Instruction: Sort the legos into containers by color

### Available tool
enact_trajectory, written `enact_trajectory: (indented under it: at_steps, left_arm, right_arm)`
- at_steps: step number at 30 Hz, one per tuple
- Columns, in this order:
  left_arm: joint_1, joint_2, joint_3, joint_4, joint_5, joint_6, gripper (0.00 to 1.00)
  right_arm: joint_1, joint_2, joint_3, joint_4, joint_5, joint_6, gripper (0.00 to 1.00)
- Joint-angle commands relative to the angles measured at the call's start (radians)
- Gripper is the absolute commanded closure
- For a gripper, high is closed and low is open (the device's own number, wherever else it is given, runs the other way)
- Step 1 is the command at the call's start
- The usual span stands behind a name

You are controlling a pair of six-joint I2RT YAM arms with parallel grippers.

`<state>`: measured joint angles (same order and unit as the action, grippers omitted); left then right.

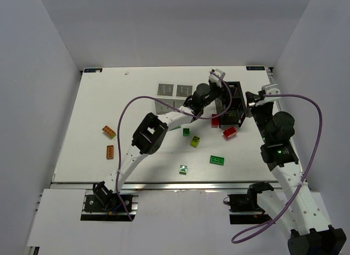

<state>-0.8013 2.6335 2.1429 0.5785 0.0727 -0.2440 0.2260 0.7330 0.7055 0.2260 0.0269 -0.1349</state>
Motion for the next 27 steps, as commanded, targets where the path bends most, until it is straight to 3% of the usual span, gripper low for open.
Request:
enact_trajectory:
  at_steps: [1,4,9,12,13,15,16,18,22,24,26,27]
  left_arm:
    - [-0.015,-0.089,0.034,-0.023,-0.001,0.012,0.38]
    - [-0.016,-0.133,-0.004,-0.020,0.002,0.015,0.40]
    - [-0.016,-0.323,-0.141,-0.106,0.000,0.075,0.57]
    - [-0.009,-0.519,-0.305,-0.195,-0.053,0.118,0.64]
    - [0.005,-0.672,-0.445,-0.253,-0.103,0.114,0.67]
    - [0.019,-0.768,-0.532,-0.302,-0.117,0.088,0.68]
    - [0.036,-0.856,-0.602,-0.371,-0.119,0.069,0.67]
    - [0.054,-0.933,-0.655,-0.469,-0.120,-0.029,0.56]
    - [0.090,-1.113,-0.816,-0.667,0.018,-0.120,0.34]
    - [0.090,-1.255,-0.980,-0.634,0.067,-0.126,0.31]
    - [0.091,-1.399,-1.127,-0.612,0.058,-0.111,0.21]
    - [0.097,-1.443,-1.164,-0.602,0.024,-0.097,0.18]
  right_arm:
    - [0.006,-0.001,0.002,0.032,0.021,0.001,1.00]
    - [0.007,0.000,0.002,0.032,0.022,-0.003,1.00]
    - [0.001,0.009,0.014,-0.006,-0.008,-0.015,0.96]
    - [-0.005,0.006,0.017,-0.019,-0.056,-0.028,0.80]
    - [-0.008,-0.012,0.011,-0.030,-0.106,-0.058,0.64]
    - [-0.010,-0.030,-0.001,-0.034,-0.152,-0.092,0.47]
    - [-0.010,-0.038,-0.009,-0.053,-0.219,-0.145,0.29]
    - [-0.011,-0.046,-0.009,-0.083,-0.290,-0.193,0.12]
    - [-0.011,0.046,0.043,-0.229,-0.554,-0.328,0.11]
    - [-0.007,0.147,0.100,-0.432,-0.763,-0.541,0.11]
    - [0.006,0.209,0.127,-0.654,-0.873,-0.883,0.11]
    - [0.010,0.218,0.123,-0.703,-0.918,-0.978,0.11]
